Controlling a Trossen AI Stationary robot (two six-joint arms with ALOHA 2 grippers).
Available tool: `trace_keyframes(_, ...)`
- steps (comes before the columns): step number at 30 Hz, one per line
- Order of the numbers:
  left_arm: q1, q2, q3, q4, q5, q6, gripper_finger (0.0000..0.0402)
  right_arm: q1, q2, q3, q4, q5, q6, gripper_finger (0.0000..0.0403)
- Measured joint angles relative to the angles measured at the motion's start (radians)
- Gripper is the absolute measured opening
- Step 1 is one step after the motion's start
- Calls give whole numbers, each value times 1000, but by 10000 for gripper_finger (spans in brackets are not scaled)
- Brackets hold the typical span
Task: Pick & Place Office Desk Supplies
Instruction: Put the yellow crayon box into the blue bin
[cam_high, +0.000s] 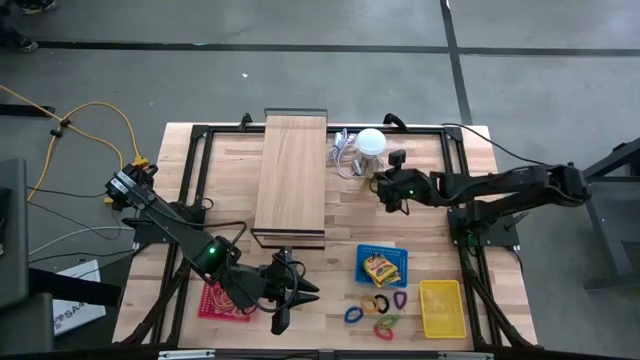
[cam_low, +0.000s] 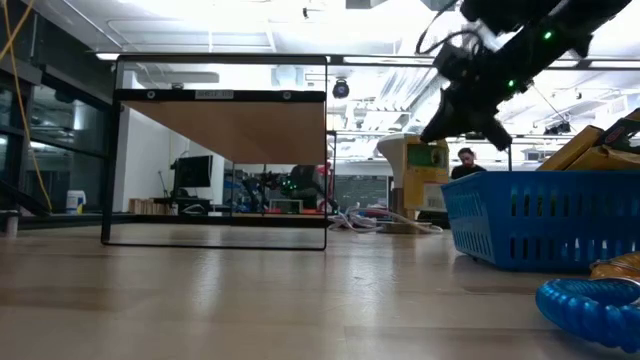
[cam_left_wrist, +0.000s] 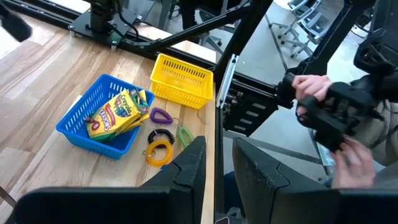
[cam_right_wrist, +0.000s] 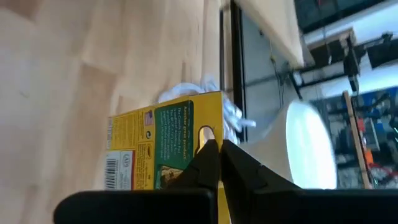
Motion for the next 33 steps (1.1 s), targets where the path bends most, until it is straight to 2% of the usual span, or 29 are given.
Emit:
trace_keyframes(5, 0, 0, 0, 0, 0, 0, 77, 100, -43, 0, -4, -4, 65, 4)
trace_keyframes(13, 0, 0, 0, 0, 0, 0, 77, 287, -89, 0, -8, -10, 65, 3)
trace_keyframes(27, 0, 0, 0, 0, 0, 0, 77, 557, -90, 0, 0, -6, 148, 3)
trace_keyframes(33, 0, 0, 0, 0, 0, 0, 77, 656, -90, 0, 0, 62, 147, 3)
